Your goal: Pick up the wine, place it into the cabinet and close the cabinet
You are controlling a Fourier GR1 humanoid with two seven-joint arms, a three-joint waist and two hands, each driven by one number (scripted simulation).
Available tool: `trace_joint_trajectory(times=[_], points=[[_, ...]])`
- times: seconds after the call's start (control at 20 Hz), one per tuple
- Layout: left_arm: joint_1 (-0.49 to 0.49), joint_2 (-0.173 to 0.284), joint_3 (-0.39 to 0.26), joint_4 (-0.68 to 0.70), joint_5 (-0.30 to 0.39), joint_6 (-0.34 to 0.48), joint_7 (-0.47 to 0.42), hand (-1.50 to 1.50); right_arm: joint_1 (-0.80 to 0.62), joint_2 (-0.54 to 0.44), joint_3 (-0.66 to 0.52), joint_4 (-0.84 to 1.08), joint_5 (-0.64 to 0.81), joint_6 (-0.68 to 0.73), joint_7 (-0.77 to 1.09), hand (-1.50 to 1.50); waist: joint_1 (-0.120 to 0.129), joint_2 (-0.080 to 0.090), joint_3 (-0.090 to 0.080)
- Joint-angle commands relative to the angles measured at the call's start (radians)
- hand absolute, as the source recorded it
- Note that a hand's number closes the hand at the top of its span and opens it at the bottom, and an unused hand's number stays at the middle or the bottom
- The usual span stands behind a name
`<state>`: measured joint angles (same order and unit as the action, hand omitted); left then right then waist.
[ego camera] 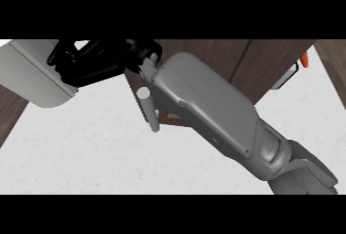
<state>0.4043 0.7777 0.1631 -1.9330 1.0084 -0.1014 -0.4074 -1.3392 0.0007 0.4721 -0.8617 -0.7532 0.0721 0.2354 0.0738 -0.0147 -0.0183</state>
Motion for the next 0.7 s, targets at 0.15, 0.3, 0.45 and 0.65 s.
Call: trace_joint_trajectory(times=[0.15,0.3,0.45,0.65], points=[[-0.022,0.016,-0.001,-0.036,0.053,-0.017,0.050,-1.50,0.045,-0.130,-0.082,0.150,0.032,-0.007,-0.102,1.50,-0.039,0.039,0.018],[-0.030,0.009,-0.013,-0.049,0.057,-0.013,0.052,-1.50,0.070,-0.155,-0.094,0.166,0.024,-0.002,-0.131,1.50,-0.048,0.046,0.018],[-0.040,-0.006,-0.048,-0.048,0.046,-0.015,0.053,-1.50,0.067,-0.164,-0.092,0.164,0.012,0.001,-0.135,1.50,-0.076,0.047,0.016],[-0.048,-0.026,-0.093,-0.073,0.036,0.018,0.068,-1.50,0.057,-0.160,-0.087,0.173,-0.006,0.016,-0.152,1.50,-0.081,0.050,0.016]])
